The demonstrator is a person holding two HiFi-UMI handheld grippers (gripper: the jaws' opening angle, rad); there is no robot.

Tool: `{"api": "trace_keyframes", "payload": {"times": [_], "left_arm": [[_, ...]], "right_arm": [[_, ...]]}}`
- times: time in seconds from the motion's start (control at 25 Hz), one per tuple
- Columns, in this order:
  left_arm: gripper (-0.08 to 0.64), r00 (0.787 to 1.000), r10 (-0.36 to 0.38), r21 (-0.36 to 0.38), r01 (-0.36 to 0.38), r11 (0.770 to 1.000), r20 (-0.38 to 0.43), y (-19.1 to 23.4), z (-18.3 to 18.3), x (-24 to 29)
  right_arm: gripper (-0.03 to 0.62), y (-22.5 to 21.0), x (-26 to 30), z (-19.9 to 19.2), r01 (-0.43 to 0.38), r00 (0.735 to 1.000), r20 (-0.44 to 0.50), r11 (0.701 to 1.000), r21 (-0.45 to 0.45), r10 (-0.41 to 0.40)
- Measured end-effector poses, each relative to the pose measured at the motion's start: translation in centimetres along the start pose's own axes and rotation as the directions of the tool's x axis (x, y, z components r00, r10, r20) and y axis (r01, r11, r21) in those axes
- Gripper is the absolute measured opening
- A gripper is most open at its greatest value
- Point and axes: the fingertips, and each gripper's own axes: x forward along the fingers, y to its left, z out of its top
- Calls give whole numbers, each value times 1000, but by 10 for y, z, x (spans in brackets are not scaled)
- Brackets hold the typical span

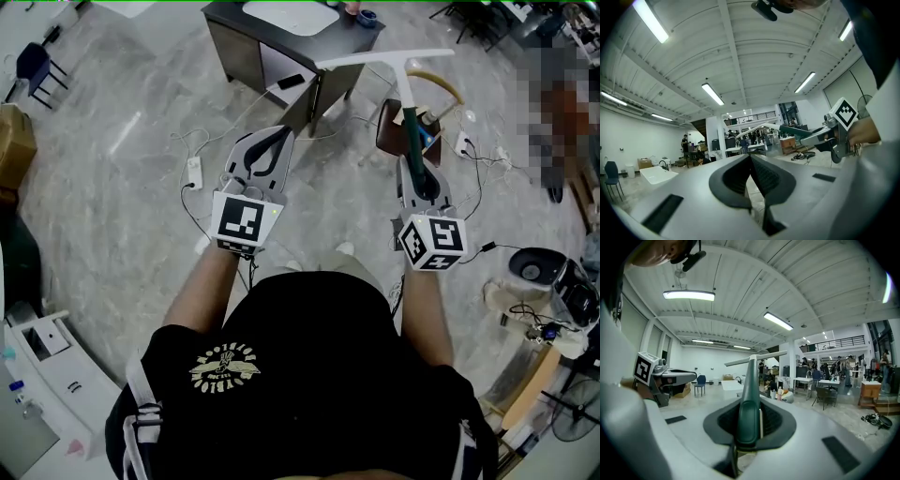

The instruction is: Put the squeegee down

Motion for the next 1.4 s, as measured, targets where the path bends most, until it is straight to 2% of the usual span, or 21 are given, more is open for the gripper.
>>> {"api": "trace_keyframes", "payload": {"times": [0.28, 0.6, 0.92, 1.28, 1.4], "left_arm": [[23, 1000, 22, 11, -22, 1000, -8, -1, -7, 2], [23, 998, 54, 28, -53, 998, -39, 1, -1, 19], [23, 997, 67, 14, -67, 998, -44, 18, -15, 88], [23, 999, 25, 11, -25, 1000, -44, 13, -16, 192], [23, 998, 24, -10, -24, 1000, -56, 15, -20, 223]], "right_arm": [[69, -3, 10, -13, -20, 1000, -2, 999, 35, 20], [69, -25, 27, -10, -42, 999, 7, 998, 51, 42], [69, -68, 80, -23, -42, 999, -14, 998, 54, 43], [69, -140, 131, -20, -42, 999, -8, 997, 67, 42], [69, -162, 148, -22, -39, 999, -20, 997, 74, 41]]}}
